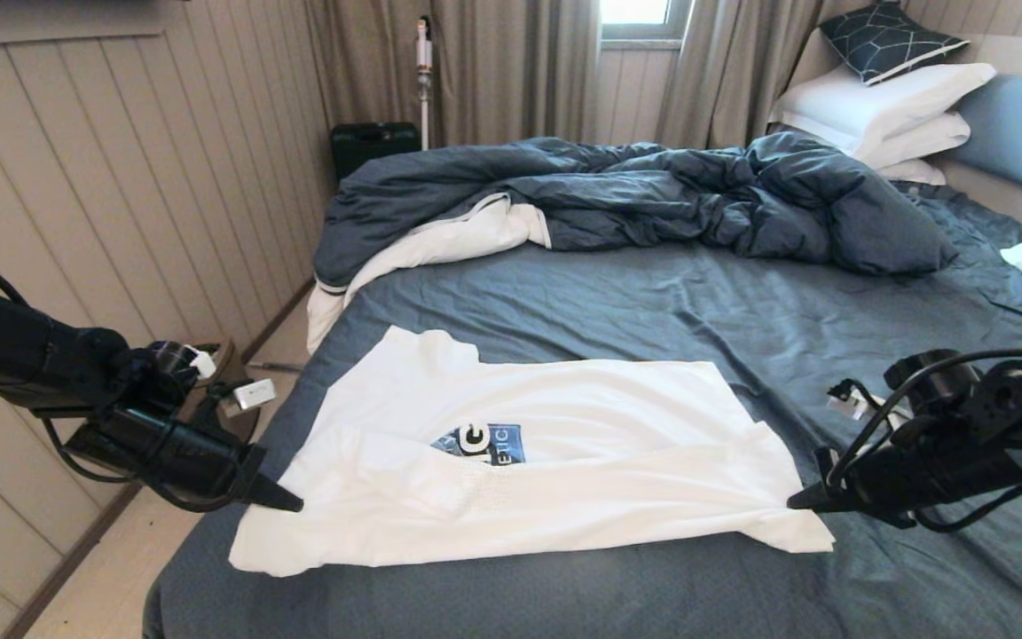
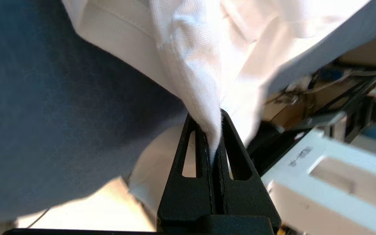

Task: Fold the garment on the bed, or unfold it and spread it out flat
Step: Fold the white T-shirt

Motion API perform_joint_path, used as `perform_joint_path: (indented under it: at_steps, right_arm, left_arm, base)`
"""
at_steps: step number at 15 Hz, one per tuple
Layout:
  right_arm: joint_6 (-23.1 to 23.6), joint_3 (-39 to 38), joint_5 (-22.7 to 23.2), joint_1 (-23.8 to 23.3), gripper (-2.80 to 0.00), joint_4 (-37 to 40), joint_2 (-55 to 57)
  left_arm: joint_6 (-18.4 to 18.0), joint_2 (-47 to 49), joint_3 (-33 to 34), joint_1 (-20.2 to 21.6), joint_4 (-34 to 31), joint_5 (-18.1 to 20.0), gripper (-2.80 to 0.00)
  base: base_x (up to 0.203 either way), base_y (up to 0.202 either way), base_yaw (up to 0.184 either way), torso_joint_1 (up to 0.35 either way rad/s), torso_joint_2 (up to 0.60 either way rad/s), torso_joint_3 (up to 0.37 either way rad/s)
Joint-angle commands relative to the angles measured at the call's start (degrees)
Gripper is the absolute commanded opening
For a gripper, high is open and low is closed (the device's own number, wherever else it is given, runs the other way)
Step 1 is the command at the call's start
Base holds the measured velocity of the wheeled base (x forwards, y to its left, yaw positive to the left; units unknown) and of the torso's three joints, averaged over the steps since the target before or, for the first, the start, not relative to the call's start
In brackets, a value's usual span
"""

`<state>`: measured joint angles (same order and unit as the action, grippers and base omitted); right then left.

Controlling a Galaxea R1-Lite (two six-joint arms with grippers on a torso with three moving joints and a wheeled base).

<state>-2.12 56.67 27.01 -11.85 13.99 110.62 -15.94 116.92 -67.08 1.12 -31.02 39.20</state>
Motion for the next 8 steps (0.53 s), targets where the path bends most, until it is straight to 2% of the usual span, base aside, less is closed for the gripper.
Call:
perform_joint_path:
  at_steps: [1,8]
  right_arm:
    - [0.6,-0.4,0.1,-0.9,-2.80,0.1,-0.4]
    - [3.1,-4.1,0.1,-0.7,-2.80,0.1,-0.8]
  left_arm:
    - [-1.3,0.0,-0.1,0.0,-1.7,-0.3,-2.80]
    - [-2.2,-0.6,0.5,0.3,-5.6,-1.0,-2.80]
  base:
    - [0.000,0.000,0.000,0.000,0.00,0.000]
    - [0.000,0.000,0.000,0.000,0.00,0.000]
